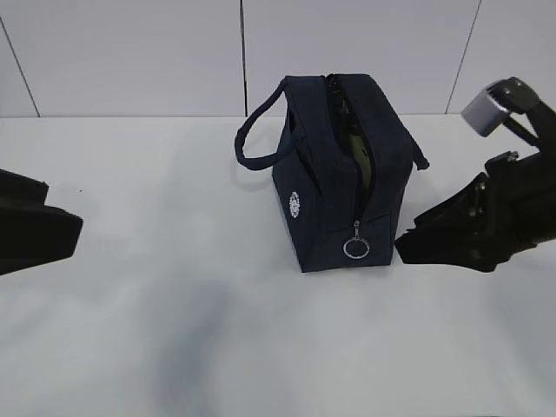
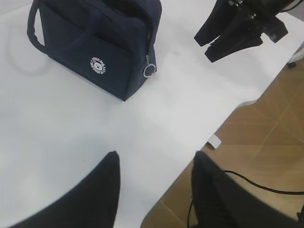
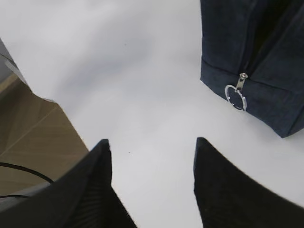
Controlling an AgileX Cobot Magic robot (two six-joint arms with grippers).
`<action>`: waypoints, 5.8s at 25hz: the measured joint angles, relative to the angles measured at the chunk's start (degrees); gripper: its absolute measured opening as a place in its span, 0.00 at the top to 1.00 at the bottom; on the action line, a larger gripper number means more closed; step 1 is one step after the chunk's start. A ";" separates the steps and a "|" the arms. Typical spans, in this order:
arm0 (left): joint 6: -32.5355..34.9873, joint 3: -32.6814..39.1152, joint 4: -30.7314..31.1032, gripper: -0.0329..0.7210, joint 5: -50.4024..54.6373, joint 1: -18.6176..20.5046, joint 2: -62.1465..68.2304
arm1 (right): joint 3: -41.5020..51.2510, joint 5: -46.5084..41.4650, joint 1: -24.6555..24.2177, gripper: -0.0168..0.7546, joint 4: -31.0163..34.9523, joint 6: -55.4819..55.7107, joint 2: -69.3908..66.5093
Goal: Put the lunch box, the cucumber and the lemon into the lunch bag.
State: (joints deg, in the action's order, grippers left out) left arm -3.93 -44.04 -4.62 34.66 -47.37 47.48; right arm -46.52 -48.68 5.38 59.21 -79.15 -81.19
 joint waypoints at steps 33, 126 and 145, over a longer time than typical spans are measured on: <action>0.00 0.00 1.47 0.55 -3.87 0.00 9.56 | 0.00 9.44 0.00 0.40 24.26 -37.10 -18.79; 0.00 0.00 1.47 0.61 -3.87 0.00 9.56 | -0.50 4.55 0.00 0.65 44.27 -32.38 -30.17; 0.00 0.00 1.28 0.62 -3.89 0.00 9.56 | -2.79 9.20 0.00 0.98 44.27 -32.38 -31.01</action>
State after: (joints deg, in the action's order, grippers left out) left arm -3.93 -44.04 -3.34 30.77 -47.37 57.04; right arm -49.31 -39.48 5.38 103.49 -111.54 -112.20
